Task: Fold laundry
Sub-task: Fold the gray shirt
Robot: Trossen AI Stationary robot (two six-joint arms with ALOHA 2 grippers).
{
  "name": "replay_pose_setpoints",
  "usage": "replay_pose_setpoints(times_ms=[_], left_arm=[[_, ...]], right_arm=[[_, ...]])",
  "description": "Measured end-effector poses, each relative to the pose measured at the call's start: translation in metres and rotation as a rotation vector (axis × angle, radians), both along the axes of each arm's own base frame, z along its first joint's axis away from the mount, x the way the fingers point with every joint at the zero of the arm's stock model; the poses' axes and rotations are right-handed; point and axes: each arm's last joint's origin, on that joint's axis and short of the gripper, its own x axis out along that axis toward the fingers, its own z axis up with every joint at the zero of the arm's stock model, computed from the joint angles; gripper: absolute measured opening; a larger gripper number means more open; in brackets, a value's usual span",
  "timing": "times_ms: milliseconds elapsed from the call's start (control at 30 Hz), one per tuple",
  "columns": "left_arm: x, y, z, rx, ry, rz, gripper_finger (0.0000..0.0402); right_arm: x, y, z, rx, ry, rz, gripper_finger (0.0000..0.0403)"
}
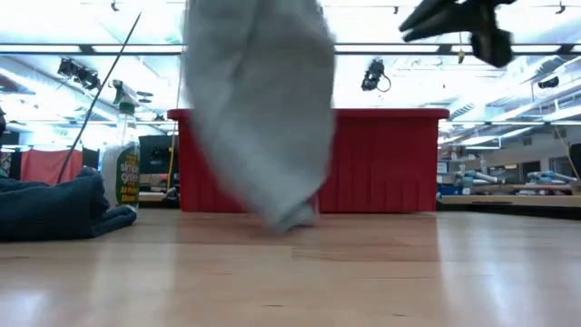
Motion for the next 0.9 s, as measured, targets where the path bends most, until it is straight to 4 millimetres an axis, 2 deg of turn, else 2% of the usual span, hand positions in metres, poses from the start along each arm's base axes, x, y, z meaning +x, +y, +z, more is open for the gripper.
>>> replay_pose_setpoints(times_ms=[67, 200, 300, 367, 467, 633, 767, 900], left_arm=[[0.000, -0.008, -0.020, 0.029, 0.193, -0.027, 0.0000], [0.004, -0.026, -0.083, 0.135, 0.692, 0.008, 0.0000], [0.003, -0.038, -0.107, 0.207, 0.888, 0.055, 0.0000], [0.004, -0.045, -0.118, 0.245, 0.950, 0.071, 0.0000], [0.007, -0.054, -0.120, 0.263, 0.928, 0.068, 0.0000], [0.010, -0.062, -0.130, 0.279, 0.962, 0.068, 0.0000], [0.012, -0.059, -0.130, 0.242, 0.977, 0.216, 0.0008], [0.009, -0.054, -0.123, 0.214, 0.950, 0.347, 0.0036]], right_arm=[[0.005, -0.004, 0.004, -0.043, -0.014, 0.038, 0.0053], [0.019, -0.012, 0.006, -0.096, -0.046, 0.086, 0.0055], [0.030, -0.017, 0.003, -0.097, -0.056, 0.099, 0.0059], [0.039, -0.020, -0.003, -0.083, -0.050, 0.118, 0.0062], [0.056, -0.025, -0.018, -0.039, -0.021, 0.167, 0.0071], [0.087, -0.037, -0.057, -0.007, 0.039, 0.169, 0.0095], [0.106, -0.058, -0.087, 0.002, 0.072, 0.081, 0.0115], [0.120, -0.082, -0.114, 0.017, 0.091, 0.008, 0.0134]])
